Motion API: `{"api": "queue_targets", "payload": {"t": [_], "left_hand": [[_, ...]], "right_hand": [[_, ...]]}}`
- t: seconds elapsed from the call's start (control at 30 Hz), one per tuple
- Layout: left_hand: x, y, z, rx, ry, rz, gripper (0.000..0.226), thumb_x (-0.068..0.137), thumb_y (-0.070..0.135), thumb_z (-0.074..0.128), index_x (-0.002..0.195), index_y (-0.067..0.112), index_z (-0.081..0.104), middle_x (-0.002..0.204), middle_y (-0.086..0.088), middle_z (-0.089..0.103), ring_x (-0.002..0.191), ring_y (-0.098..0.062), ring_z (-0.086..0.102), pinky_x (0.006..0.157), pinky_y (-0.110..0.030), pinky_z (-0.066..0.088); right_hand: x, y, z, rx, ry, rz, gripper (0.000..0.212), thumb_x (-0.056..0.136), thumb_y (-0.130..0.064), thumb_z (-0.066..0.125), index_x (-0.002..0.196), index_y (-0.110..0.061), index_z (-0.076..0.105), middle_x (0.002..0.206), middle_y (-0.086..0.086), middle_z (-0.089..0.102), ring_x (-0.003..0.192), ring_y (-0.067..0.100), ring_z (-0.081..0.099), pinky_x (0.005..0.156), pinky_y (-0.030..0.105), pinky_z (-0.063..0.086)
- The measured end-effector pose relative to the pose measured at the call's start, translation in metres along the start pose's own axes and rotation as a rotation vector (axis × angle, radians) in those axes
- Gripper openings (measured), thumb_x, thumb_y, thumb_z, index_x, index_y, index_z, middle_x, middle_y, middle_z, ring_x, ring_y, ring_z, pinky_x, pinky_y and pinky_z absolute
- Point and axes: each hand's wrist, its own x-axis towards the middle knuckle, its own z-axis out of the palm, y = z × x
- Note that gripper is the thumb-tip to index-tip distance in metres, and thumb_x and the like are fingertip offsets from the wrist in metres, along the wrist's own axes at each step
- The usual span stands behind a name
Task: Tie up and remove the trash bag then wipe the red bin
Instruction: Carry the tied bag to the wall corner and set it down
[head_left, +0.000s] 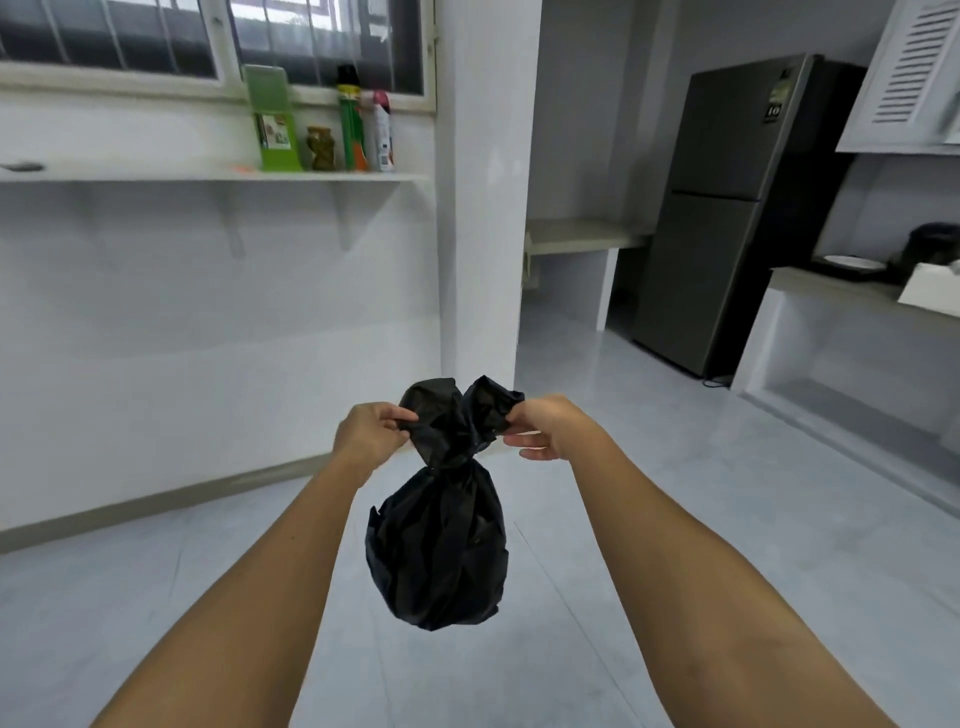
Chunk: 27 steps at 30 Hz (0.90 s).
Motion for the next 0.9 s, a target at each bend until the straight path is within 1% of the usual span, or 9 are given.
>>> {"api": "queue_targets", "payload": {"t": [0.13,0.2,0.3,0.37,0.47,0.57,0.7,0.8,0.9], "left_hand": [[0.126,0.0,-0.004,0.1,0.075,-0.012,0.019,0.081,0.003,0.065,0.091,0.017,0.073,0.072,0.002,0.057,0.076,-0.018,0.055,0.065,-0.023,0.039],[0.176,0.0,-0.007,0.119,0.098,-0.037,0.017,0.078,0.002,0.068,0.086,0.017,0.074,0.065,0.004,0.057,0.071,-0.016,0.053,0.06,-0.019,0.037],[0.252,-0.005,-0.009,0.103,0.1,-0.074,0.016,0.071,0.007,0.075,0.077,0.022,0.073,0.064,0.005,0.062,0.064,-0.012,0.054,0.059,-0.018,0.037],[0.297,-0.015,-0.008,0.099,0.078,-0.098,0.017,0.067,0.012,0.079,0.075,0.026,0.073,0.066,0.005,0.064,0.064,-0.01,0.054,0.066,-0.021,0.039],[0.372,-0.045,0.003,0.08,0.006,-0.153,0.019,0.066,0.013,0.081,0.07,0.028,0.072,0.068,0.001,0.065,0.07,-0.014,0.057,0.072,-0.022,0.04],[0.449,-0.076,0.019,0.082,-0.072,-0.193,0.018,0.067,0.012,0.082,0.071,0.027,0.072,0.07,-0.002,0.066,0.072,-0.017,0.06,0.073,-0.022,0.044],[0.561,-0.116,0.054,0.122,-0.181,-0.23,0.02,0.069,0.009,0.079,0.072,0.027,0.072,0.074,-0.005,0.068,0.078,-0.019,0.063,0.088,-0.032,0.052],[0.63,-0.152,0.088,0.199,-0.209,-0.262,0.023,0.07,0.011,0.076,0.068,0.032,0.069,0.071,0.0,0.068,0.074,-0.017,0.063,0.086,-0.034,0.052],[0.685,-0.179,0.114,0.275,-0.259,-0.299,0.022,0.07,0.011,0.075,0.069,0.032,0.069,0.071,0.0,0.068,0.075,-0.018,0.063,0.086,-0.036,0.054]], "right_hand": [[0.115,-0.058,0.017,-0.091,-0.112,0.027,0.011,0.083,-0.008,0.058,0.091,-0.012,0.064,0.083,0.003,0.074,0.066,0.013,0.069,0.062,0.025,0.054],[0.161,-0.084,0.026,-0.142,-0.123,0.04,0.012,0.079,-0.009,0.057,0.089,-0.013,0.064,0.078,0.001,0.074,0.064,0.011,0.066,0.059,0.021,0.051],[0.239,-0.119,0.043,-0.147,-0.112,0.02,0.006,0.075,-0.005,0.052,0.074,-0.009,0.057,0.065,0.003,0.068,0.049,0.01,0.051,0.048,0.017,0.037],[0.285,-0.131,0.055,-0.152,-0.084,-0.011,0.009,0.072,-0.002,0.049,0.066,-0.009,0.05,0.06,0.005,0.064,0.04,0.01,0.036,0.041,0.016,0.025],[0.366,-0.133,0.072,-0.138,-0.042,-0.03,0.008,0.072,0.0,0.051,0.069,-0.007,0.052,0.073,0.009,0.062,0.035,0.01,0.032,0.031,0.014,0.021],[0.45,-0.127,0.084,-0.194,-0.053,-0.002,0.015,0.071,0.0,0.055,0.066,-0.012,0.046,0.082,0.012,0.052,0.046,0.013,0.026,0.036,0.017,0.02],[0.563,-0.101,0.097,-0.178,-0.016,0.075,0.013,0.072,0.003,0.057,0.063,-0.007,0.052,0.07,0.014,0.06,0.047,0.014,0.04,0.045,0.02,0.032],[0.643,-0.073,0.112,-0.203,0.007,0.119,0.011,0.071,0.003,0.059,0.065,-0.007,0.059,0.066,0.011,0.065,0.052,0.017,0.055,0.059,0.024,0.05],[0.704,-0.049,0.123,-0.216,0.029,0.19,0.011,0.07,0.0,0.061,0.063,-0.009,0.063,0.064,0.008,0.067,0.056,0.018,0.062,0.066,0.024,0.056]]}}
